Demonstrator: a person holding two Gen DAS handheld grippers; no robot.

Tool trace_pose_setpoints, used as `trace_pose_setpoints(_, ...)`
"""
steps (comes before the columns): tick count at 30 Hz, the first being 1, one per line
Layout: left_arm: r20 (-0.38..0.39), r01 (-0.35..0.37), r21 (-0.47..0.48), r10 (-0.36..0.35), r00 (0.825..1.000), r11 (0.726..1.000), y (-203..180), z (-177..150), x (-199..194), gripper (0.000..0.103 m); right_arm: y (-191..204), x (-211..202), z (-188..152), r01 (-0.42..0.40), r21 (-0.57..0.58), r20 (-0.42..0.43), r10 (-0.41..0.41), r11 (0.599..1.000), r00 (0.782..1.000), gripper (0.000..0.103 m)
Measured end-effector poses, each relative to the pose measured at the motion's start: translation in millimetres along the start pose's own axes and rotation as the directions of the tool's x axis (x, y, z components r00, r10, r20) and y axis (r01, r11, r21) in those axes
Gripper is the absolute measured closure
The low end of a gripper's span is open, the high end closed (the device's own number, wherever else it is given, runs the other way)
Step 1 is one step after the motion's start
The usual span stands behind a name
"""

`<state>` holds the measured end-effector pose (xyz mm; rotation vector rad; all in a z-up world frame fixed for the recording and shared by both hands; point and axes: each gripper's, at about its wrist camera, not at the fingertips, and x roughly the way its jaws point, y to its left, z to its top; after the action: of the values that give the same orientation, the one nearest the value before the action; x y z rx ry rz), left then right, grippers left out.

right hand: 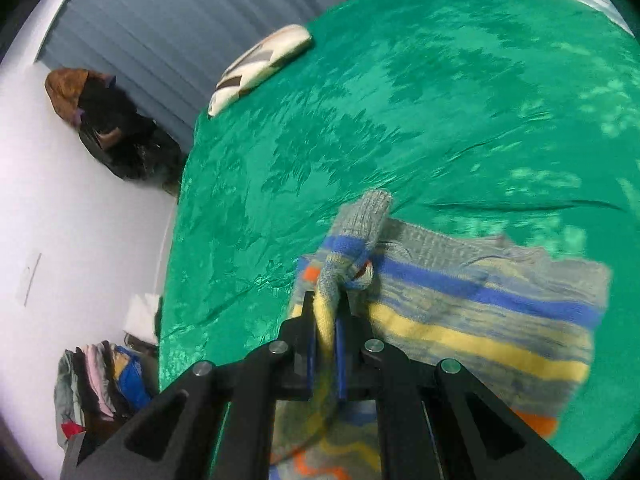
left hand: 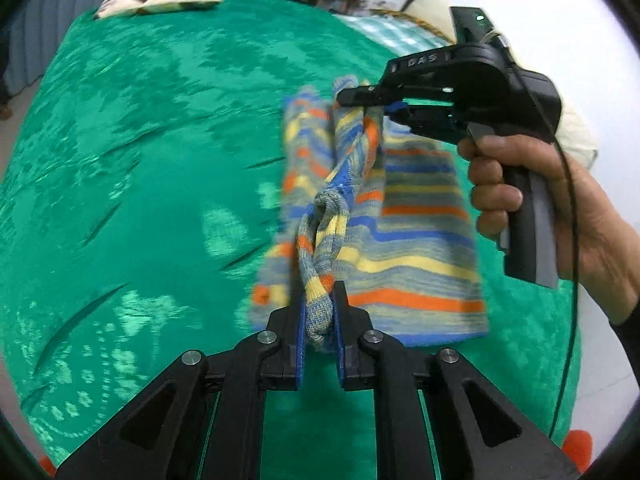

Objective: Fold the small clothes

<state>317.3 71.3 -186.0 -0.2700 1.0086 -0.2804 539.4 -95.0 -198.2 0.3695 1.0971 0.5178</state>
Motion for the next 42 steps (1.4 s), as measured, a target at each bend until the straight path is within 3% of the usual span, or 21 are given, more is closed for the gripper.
trace_pose_setpoints(3, 0.004, -0.069, -0.065, 0.07, 0.998, 0.995, 22, 3, -10, 0.058, 1, 7, -5, -0.128, 0.048, 0.03, 0.127, 0.991, 0.991, 0.071)
trace_pose_setpoints(6, 0.063, -0.109, -0.055, 0.113, 0.992, 0.992, 27, 4, -35, 0.057, 1, -23, -12, -0.168, 0.039, 0.121, 0.162, 0.985, 0.979, 0.069)
trace_pose_setpoints(8, 0.112, -0.101, -0.003, 0.1, 0.989, 0.995, 17, 11, -49, 0.057, -3, -45, -17, -0.091, 0.017, 0.152, 0.088, 0.996, 0.985, 0.069)
trace_pose_setpoints(9, 0.122, -0.086, 0.016, 0.084, 0.989, 0.996, 13, 14, -50, 0.057, -7, -61, -25, -0.001, -0.02, 0.152, 0.004, 1.0, 0.988, 0.069)
trace_pose_setpoints(12, 0.143, 0.035, 0.118, -0.052, 0.988, 0.992, -16, 31, -45, 0.058, -11, -95, -58, 0.215, -0.142, 0.15, -0.194, 0.966, 0.969, 0.068)
trace_pose_setpoints(13, 0.136, 0.066, 0.144, -0.086, 0.987, 0.987, -24, 37, -37, 0.058, -10, -100, -67, 0.235, -0.165, 0.147, -0.212, 0.958, 0.966, 0.068)
trace_pose_setpoints(16, 0.069, 0.076, 0.163, -0.089, 0.994, 0.984, -32, 53, 5, 0.067, -3, -102, -106, 0.21, -0.255, 0.101, -0.19, 0.944, 0.977, 0.068)
trace_pose_setpoints(17, 0.014, 0.065, 0.136, -0.068, 0.998, 0.989, -28, 57, 24, 0.072, 3, -93, -121, 0.196, -0.304, 0.075, -0.182, 0.932, 0.98, 0.068)
trace_pose_setpoints(19, -0.07, 0.002, 0.091, 0.004, 0.998, 0.996, -7, 66, 60, 0.1, 3, -73, -141, 0.203, -0.354, 0.026, -0.207, 0.913, 0.978, 0.068)
trace_pose_setpoints(20, -0.076, 0.001, 0.084, 0.006, 0.997, 0.997, -2, 68, 62, 0.103, -2, -55, -150, 0.222, -0.367, -0.034, -0.251, 0.903, 0.967, 0.068)
trace_pose_setpoints(21, -0.071, 0.018, 0.072, -0.013, 0.997, 0.997, 4, 71, 56, 0.101, -4, -51, -154, 0.221, -0.368, -0.056, -0.259, 0.903, 0.964, 0.068)
trace_pose_setpoints(24, 0.008, 0.018, 0.084, -0.019, 1.0, 0.996, 6, 84, 27, 0.078, -4, -76, -135, 0.17, -0.329, 0.004, -0.179, 0.929, 0.984, 0.069)
trace_pose_setpoints(26, 0.046, 0.094, 0.095, -0.099, 0.994, 0.991, 1, 97, 19, 0.071, -8, -89, -116, 0.173, -0.301, 0.062, -0.162, 0.938, 0.985, 0.069)
trace_pose_setpoints(28, 0.032, 0.156, 0.117, -0.161, 0.986, 0.981, -7, 108, 29, 0.067, -20, -88, -84, 0.176, -0.253, 0.094, -0.157, 0.951, 0.983, 0.069)
trace_pose_setpoints(30, 0.007, 0.122, 0.154, -0.124, 0.992, 0.981, -17, 115, 50, 0.059, -31, -73, -62, 0.177, -0.218, 0.091, -0.161, 0.96, 0.983, 0.068)
trace_pose_setpoints(31, -0.022, 0.049, 0.154, -0.047, 0.999, 0.987, -15, 120, 74, 0.06, -39, -58, -52, 0.176, -0.19, 0.07, -0.166, 0.966, 0.984, 0.069)
trace_pose_setpoints(33, -0.081, -0.026, 0.12, 0.036, 0.996, 0.992, -2, 121, 95, 0.06, -66, -22, -43, 0.228, -0.097, -0.015, -0.23, 0.969, 0.973, 0.073)
trace_pose_setpoints(34, -0.091, -0.014, 0.103, 0.023, 0.996, 0.995, 1, 121, 94, 0.06, -68, -16, -38, 0.231, -0.086, -0.017, -0.233, 0.969, 0.972, 0.073)
trace_pose_setpoints(36, -0.043, 0.017, 0.103, -0.012, 0.999, 0.995, 5, 115, 66, 0.06, -55, -26, -42, 0.259, -0.112, 0.036, -0.256, 0.96, 0.966, 0.073)
trace_pose_setpoints(39, -0.015, 0.036, 0.166, -0.034, 0.999, 0.985, 0, 91, 27, 0.046, -18, -66, -66, 0.271, -0.196, 0.125, -0.25, 0.942, 0.96, 0.073)
trace_pose_setpoints(42, -0.031, 0.034, 0.196, -0.028, 0.999, 0.98, 1, 44, 1, 0.036, 8, -87, -108, 0.241, -0.248, 0.107, -0.22, 0.938, 0.97, 0.073)
